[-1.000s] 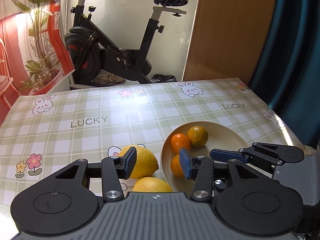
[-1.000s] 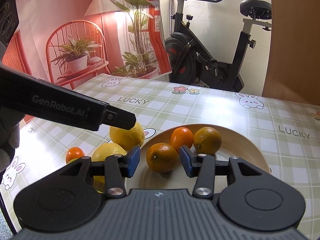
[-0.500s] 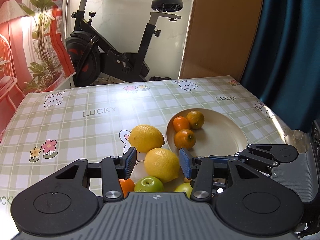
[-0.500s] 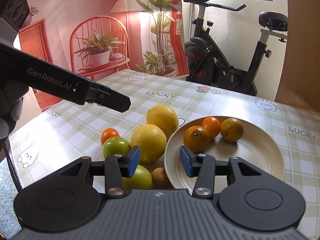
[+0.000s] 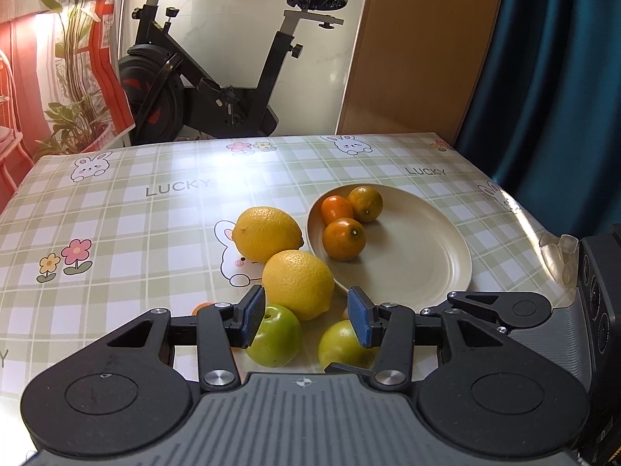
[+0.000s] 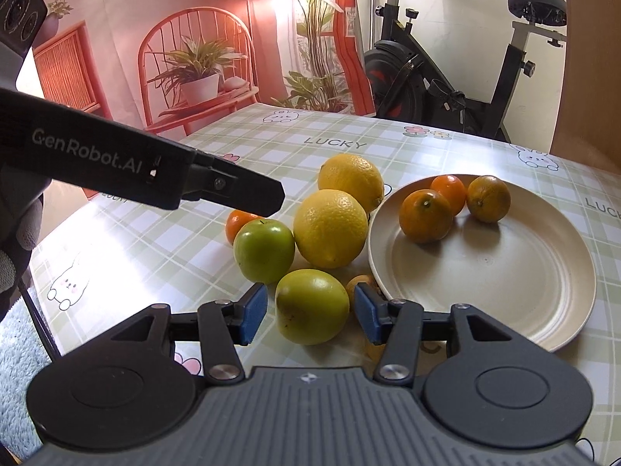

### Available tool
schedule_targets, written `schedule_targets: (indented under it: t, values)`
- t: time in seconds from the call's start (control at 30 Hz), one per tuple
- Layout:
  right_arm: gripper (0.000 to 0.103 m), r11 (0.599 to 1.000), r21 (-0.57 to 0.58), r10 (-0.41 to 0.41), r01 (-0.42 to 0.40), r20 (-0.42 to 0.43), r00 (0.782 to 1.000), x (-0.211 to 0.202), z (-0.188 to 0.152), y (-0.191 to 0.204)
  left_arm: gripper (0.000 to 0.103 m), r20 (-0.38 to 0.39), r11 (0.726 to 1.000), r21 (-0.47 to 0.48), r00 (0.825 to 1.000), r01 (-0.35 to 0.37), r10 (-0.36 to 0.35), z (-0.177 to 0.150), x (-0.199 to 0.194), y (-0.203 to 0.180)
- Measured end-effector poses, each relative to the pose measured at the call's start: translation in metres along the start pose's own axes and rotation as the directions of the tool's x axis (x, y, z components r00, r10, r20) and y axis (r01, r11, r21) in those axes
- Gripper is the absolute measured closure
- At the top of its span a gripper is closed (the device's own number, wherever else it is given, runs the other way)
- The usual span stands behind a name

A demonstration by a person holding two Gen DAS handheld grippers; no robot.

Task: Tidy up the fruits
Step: 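Lower the left tool around the pale green round fruit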

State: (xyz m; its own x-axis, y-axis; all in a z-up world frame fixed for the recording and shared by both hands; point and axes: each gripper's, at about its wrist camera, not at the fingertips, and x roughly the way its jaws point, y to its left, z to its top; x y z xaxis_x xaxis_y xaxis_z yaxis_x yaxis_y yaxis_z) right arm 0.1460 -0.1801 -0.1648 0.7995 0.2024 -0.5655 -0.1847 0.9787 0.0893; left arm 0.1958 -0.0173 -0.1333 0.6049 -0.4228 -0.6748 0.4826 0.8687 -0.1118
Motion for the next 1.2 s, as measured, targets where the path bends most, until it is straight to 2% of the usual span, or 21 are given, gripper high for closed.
schedule_targets:
  t: [0.37, 0.53, 0.97, 1.2]
  values:
    - [0.048, 0.998, 0.068, 0.006, -0.005, -0.012, 1.000, 0.006, -0.007, -0.004, 0.055, -0.041, 0.999, 0.010, 0.998, 0.051, -0.051, -0.017, 0.010, -0.008]
    - [0.055, 0.997, 0.079, 0.014, -0.014, 0.001, 1.000, 0.002, -0.010, -0.004, 0.055, -0.070, 0.998, 0.014, 0.996, 0.061, -0.060, -0.019, 0.018, -0.012]
    - [0.056, 0.996, 0.086, 0.019, -0.020, 0.014, 1.000, -0.003, -0.016, 0.000, 0.057, -0.116, 0.997, -0.004, 0.990, 0.082, -0.082, -0.023, 0.040, -0.012]
    - [0.056, 0.995, 0.095, 0.015, -0.017, 0.024, 1.000, -0.004, -0.019, 0.000, 0.059, -0.093, 0.997, 0.000, 0.992, 0.083, -0.083, -0.031, 0.038, -0.015]
